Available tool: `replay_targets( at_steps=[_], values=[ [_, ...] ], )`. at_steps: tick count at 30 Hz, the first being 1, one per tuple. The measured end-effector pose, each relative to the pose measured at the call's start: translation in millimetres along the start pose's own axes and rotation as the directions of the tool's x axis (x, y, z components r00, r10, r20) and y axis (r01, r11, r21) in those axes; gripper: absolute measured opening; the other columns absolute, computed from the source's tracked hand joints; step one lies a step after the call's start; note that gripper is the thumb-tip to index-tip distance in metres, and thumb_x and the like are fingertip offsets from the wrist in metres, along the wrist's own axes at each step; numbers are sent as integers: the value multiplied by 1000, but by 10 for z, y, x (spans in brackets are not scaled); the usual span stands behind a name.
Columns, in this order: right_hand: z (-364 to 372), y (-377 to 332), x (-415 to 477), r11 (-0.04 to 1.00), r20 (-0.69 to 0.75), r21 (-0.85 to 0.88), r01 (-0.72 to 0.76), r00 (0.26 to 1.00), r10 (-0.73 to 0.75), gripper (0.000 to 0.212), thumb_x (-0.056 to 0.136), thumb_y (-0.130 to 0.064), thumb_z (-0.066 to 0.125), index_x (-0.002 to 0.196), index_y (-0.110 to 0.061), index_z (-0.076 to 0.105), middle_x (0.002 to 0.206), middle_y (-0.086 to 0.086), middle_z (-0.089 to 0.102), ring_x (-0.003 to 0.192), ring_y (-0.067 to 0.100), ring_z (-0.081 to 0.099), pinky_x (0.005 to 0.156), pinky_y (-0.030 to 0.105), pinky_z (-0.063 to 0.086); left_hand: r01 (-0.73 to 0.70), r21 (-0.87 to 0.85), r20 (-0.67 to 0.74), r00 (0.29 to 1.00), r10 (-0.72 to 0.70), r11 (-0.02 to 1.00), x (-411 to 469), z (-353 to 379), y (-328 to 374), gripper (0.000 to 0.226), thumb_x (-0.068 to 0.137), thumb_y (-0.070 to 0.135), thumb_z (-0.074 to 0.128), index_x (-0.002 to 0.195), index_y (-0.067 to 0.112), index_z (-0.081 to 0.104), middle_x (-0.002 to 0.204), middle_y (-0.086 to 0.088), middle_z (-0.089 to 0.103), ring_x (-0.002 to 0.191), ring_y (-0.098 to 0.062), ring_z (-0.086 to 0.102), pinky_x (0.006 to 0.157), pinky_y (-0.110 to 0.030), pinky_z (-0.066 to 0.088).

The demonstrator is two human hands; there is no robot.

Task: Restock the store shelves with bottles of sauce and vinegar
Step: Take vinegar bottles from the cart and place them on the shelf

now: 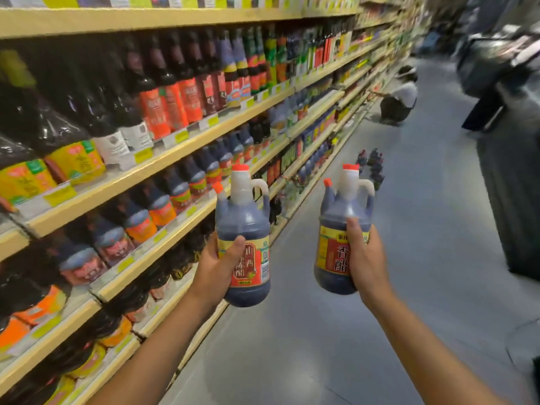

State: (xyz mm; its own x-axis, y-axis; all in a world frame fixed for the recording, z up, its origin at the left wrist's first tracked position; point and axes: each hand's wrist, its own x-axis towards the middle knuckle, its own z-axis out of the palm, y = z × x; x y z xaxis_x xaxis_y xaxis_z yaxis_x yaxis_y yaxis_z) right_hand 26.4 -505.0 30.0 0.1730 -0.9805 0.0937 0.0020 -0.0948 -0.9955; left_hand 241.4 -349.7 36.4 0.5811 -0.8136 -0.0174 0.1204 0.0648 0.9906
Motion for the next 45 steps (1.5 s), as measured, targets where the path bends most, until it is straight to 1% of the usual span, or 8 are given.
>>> replay_targets(
  at_steps=[3, 9, 19, 23, 28, 33, 39, 45],
  values=[
    [-5, 32, 354, 1000, -99, 2, -7, 995, 7, 40, 92, -64, 55, 107, -27, 59, 90, -19, 75, 78, 1, 73, 57, 14, 53, 19, 4, 92, 996, -19, 1000, 569, 194, -7, 124, 34, 88, 82, 135, 21, 53, 123, -11, 71, 107, -29, 73, 91, -45, 60],
    [-172, 101, 1009, 1000, -279, 14, -18, 960, 21, 44, 87, -66, 55, 106, -26, 59, 88, -19, 76, 76, 0, 73, 56, 14, 53, 48, -19, 270, 962, -41, 999, 1550, 766, -96, 103, 39, 84, 85, 121, 28, 59, 105, 4, 79, 95, -16, 77, 72, -24, 60],
    [-903, 364, 2395, 998, -428, -15, -58, 902, 46, 54, 76, -71, 55, 110, -30, 59, 94, -7, 76, 85, 8, 75, 62, 20, 57, 76, -3, 453, 889, -67, 997, 2968, 2248, -427, 111, 53, 78, 86, 140, 17, 53, 121, -11, 75, 104, -27, 75, 80, -33, 61],
    [-1238, 445, 3066, 997, -440, -46, -69, 897, 42, 61, 77, -71, 52, 117, -25, 58, 102, -3, 74, 86, 6, 74, 62, 20, 57, 89, 35, 471, 877, -95, 995, 3490, 2864, -511, 117, 49, 80, 86, 141, 16, 53, 123, -15, 73, 105, -29, 75, 82, -36, 61],
    [-1506, 488, 3876, 994, -415, -53, -101, 907, 70, 47, 77, -68, 50, 107, -32, 57, 101, -5, 71, 80, 2, 72, 57, 15, 54, 90, 44, 457, 884, -100, 995, 4081, 3439, -616, 120, 53, 80, 84, 148, 15, 47, 133, -17, 68, 116, -35, 70, 99, -52, 56],
    [-1663, 560, 4741, 990, -412, -76, -120, 908, 79, 56, 78, -66, 49, 118, -27, 56, 103, -6, 71, 86, 7, 71, 59, 16, 55, 98, 53, 440, 891, -111, 994, 4766, 3899, -698, 116, 55, 78, 84, 148, 18, 48, 130, -13, 70, 112, -29, 73, 89, -39, 62],
    [-1745, 776, 5923, 985, -437, -112, -129, 897, 68, 60, 77, -68, 48, 119, -26, 56, 101, -8, 70, 84, 5, 70, 58, 14, 53, 115, 72, 420, 897, -135, 991, 5822, 4385, -921, 101, 64, 70, 79, 149, 24, 46, 133, -8, 69, 113, -25, 72, 94, -42, 61],
    [-1721, 926, 7158, 981, -461, -134, -139, 885, 62, 50, 79, -70, 48, 116, -38, 56, 106, -9, 70, 91, 3, 68, 70, 27, 53, 127, 103, 412, 897, -159, 986, 7038, 4844, -1005, 96, 66, 64, 73, 150, 24, 46, 139, -8, 65, 122, -29, 66, 107, -57, 51]
  ],
)
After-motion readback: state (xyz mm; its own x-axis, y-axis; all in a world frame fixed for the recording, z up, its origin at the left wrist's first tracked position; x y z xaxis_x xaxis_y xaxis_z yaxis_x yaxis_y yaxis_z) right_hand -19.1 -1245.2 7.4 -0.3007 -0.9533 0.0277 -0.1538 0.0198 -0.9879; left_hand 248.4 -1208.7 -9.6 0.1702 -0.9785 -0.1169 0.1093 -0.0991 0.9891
